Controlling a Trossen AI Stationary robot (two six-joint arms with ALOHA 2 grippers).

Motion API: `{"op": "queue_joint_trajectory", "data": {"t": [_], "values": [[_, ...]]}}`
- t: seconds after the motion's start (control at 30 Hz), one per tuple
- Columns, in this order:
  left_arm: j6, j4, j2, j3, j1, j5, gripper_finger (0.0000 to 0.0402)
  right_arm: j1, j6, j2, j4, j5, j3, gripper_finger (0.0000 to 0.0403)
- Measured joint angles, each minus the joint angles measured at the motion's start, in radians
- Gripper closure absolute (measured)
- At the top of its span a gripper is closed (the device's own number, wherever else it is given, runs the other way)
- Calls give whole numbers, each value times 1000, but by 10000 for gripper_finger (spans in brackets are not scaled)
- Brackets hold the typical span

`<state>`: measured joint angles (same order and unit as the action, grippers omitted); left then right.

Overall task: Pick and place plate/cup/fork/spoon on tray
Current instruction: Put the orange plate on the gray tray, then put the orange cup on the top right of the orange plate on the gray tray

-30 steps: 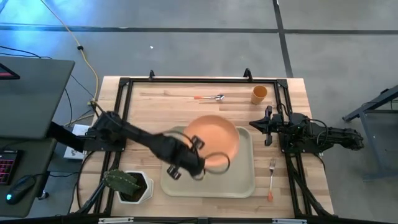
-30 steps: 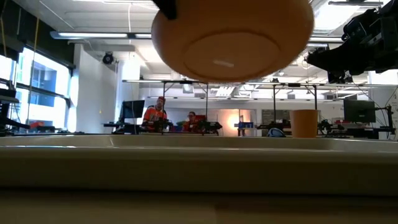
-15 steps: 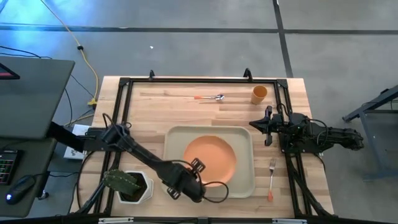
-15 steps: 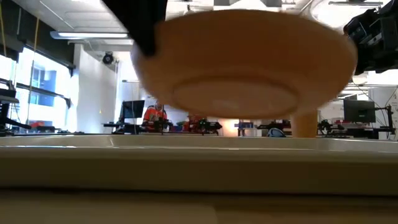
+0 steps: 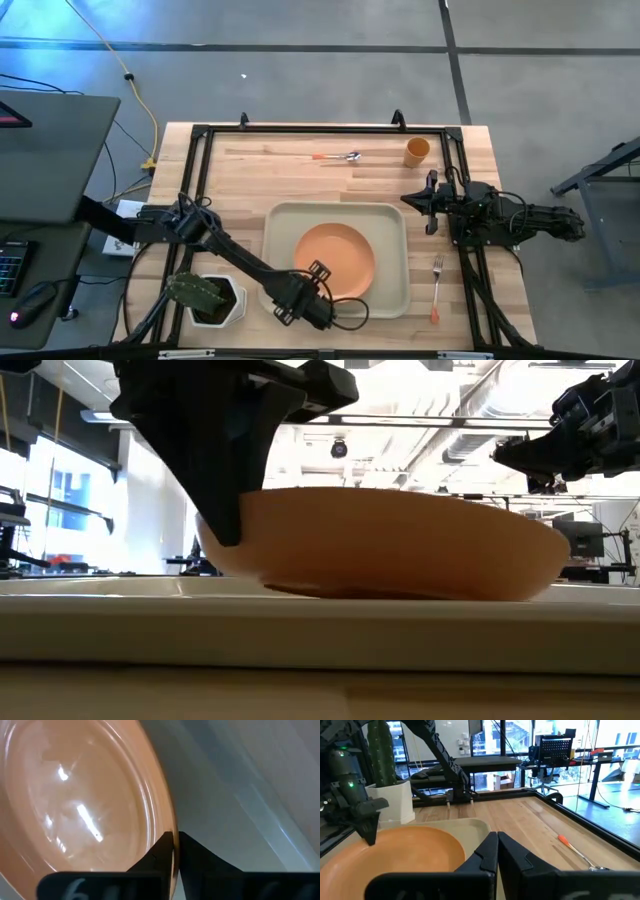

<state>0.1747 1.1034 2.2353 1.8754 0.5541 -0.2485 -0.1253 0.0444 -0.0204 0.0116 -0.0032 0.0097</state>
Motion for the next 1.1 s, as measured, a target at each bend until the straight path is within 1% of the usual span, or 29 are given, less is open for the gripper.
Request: {"op": "queue_joint_trajectory", "data": {"t": [0.17,0.27,0.37,0.53,0.67,0.77,0.9,1.0,1.1], "values": [[-51,4,0,0,-6,21,358,0,0,0,0,0,0,402],[-50,4,0,0,-6,51,344,0,0,0,0,0,0,402],[-51,4,0,0,-9,56,326,0,0,0,0,0,0,402],[-51,10,-3,0,-20,68,282,0,0,0,0,0,0,402],[-59,25,-12,6,-34,114,241,0,0,0,0,0,0,402],[-60,76,-24,45,-49,144,212,0,0,0,0,0,0,402],[-50,187,-59,136,-88,156,184,0,0,0,0,0,0,402],[-60,189,-124,175,-147,160,176,0,0,-4,0,0,0,402],[-104,129,-233,170,-219,161,177,0,0,-9,1,0,0,402]]}}
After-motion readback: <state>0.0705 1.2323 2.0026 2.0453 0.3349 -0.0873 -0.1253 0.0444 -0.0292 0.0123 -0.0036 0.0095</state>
